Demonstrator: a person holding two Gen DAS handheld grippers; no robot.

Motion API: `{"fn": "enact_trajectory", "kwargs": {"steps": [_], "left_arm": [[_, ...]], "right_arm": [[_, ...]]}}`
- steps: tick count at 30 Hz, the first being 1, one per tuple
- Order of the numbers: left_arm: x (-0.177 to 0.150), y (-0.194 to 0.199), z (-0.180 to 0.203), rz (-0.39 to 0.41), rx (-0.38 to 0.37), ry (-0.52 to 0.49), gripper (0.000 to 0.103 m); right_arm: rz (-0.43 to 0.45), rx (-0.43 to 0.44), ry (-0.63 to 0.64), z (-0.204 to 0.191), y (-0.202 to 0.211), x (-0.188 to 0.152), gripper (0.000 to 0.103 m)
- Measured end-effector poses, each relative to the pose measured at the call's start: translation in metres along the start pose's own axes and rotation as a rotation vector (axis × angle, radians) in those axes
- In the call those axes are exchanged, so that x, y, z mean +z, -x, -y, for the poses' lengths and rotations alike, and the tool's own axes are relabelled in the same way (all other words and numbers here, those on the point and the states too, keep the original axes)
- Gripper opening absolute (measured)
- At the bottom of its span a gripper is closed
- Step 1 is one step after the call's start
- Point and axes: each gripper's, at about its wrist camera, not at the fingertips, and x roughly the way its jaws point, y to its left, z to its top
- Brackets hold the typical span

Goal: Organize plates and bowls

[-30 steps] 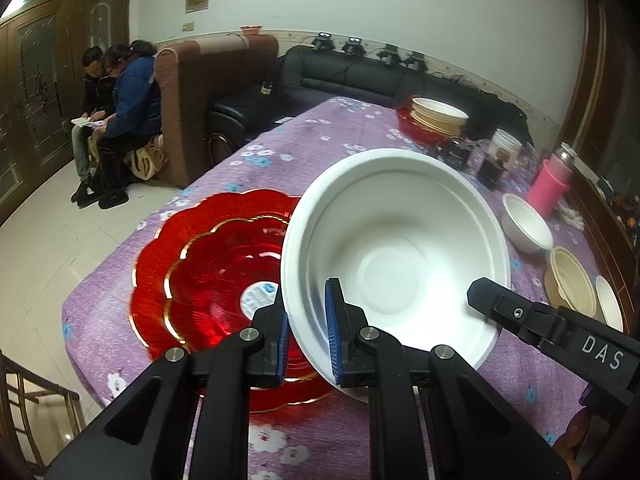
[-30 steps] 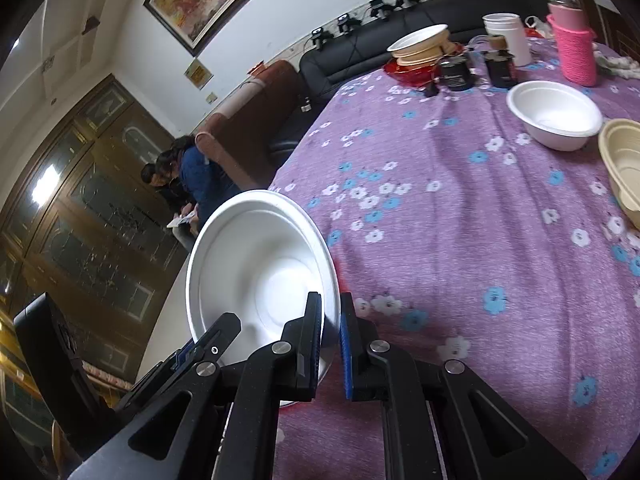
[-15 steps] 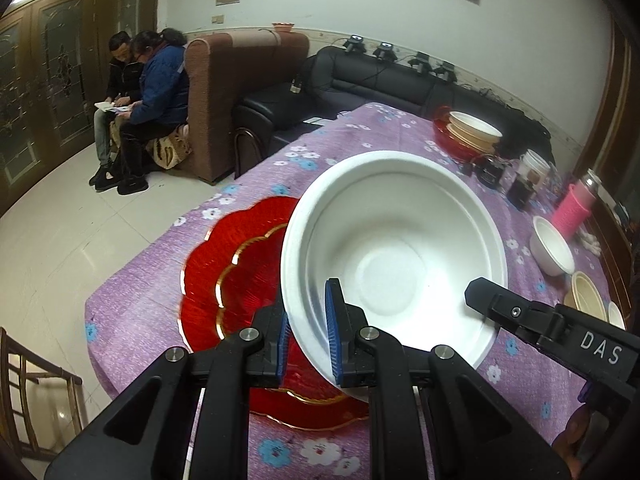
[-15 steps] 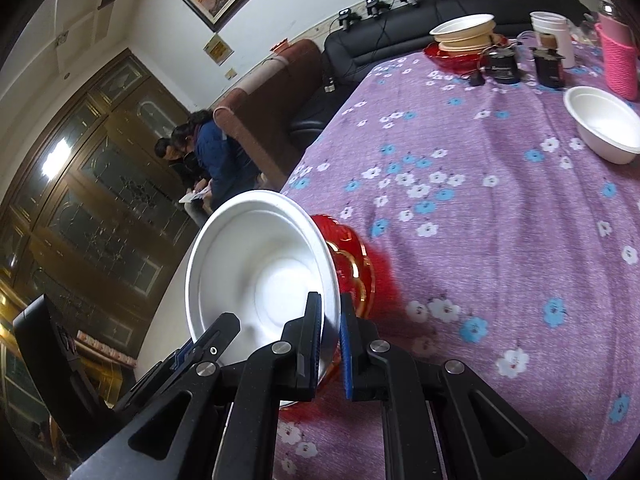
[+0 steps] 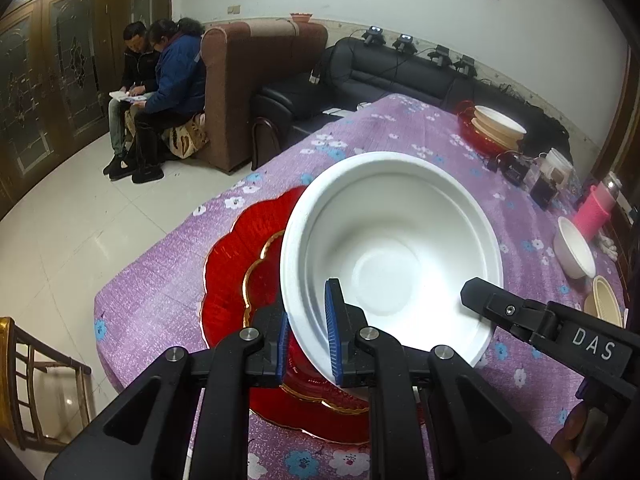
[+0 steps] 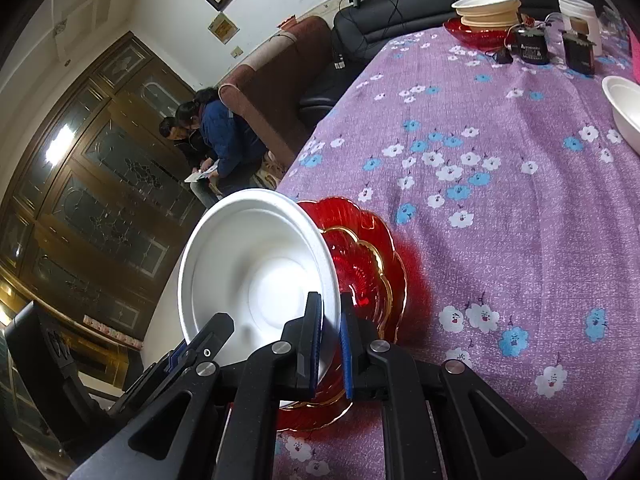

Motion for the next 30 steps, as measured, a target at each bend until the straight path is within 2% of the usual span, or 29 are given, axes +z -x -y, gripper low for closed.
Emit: {"fn": "enact_trajectory", "kwargs": {"steps": [30], "left_arm": [[-0.005,-0.017,-0.009,-0.05,0.03,0.013,0.014]], "right_arm": [[-0.065,-0.023,-0.006,0.001,-0.028,-0.002,0.009]]}}
